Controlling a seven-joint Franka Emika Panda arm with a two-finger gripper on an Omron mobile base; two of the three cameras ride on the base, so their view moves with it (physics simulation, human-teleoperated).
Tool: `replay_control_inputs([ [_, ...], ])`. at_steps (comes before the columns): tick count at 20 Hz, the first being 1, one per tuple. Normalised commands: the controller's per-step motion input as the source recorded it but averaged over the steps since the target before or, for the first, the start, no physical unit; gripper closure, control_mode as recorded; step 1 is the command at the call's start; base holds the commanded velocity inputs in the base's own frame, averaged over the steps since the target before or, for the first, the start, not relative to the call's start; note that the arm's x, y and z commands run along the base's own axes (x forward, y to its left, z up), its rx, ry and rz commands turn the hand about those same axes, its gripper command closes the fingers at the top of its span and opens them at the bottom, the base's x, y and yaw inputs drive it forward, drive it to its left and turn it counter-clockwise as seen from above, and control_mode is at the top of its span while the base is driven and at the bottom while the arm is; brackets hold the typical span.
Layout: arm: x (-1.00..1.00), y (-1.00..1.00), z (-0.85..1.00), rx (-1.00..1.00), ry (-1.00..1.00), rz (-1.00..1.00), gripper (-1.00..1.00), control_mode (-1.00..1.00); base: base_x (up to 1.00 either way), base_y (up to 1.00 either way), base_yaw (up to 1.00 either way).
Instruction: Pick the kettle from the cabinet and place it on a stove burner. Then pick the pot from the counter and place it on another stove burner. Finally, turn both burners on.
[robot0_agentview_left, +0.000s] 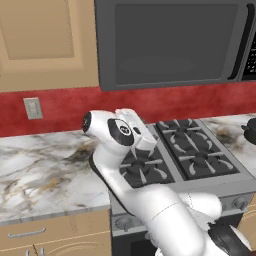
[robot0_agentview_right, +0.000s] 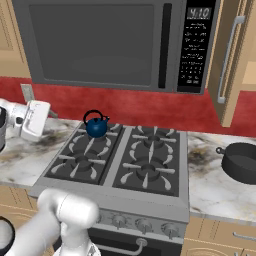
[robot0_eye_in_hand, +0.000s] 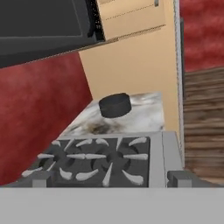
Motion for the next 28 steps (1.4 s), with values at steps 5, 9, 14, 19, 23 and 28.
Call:
replay_control_inputs([
  [5,-0.18,-0.23,0.01,0.16,0.02,0.02,-1.0,-1.0,0.0,0.0,0.0],
  [9,-0.05,-0.28,0.03,0.14,0.02,0.05,-1.0,-1.0,0.0,0.0,0.0],
  [14,-0.17,-0.28,0.0,0.16,0.01,0.06,-1.0,-1.0,0.0,0.0,0.0],
  [19,-0.19,-0.33,0.0,0.17,0.0,0.07,-1.0,-1.0,0.0,0.0,0.0],
  [23,-0.18,-0.33,0.11,0.13,0.0,0.08,-1.0,-1.0,0.0,0.0,0.0],
  [28,-0.11,-0.35,0.16,0.06,0.0,0.1,-1.0,-1.0,0.0,0.0,0.0],
])
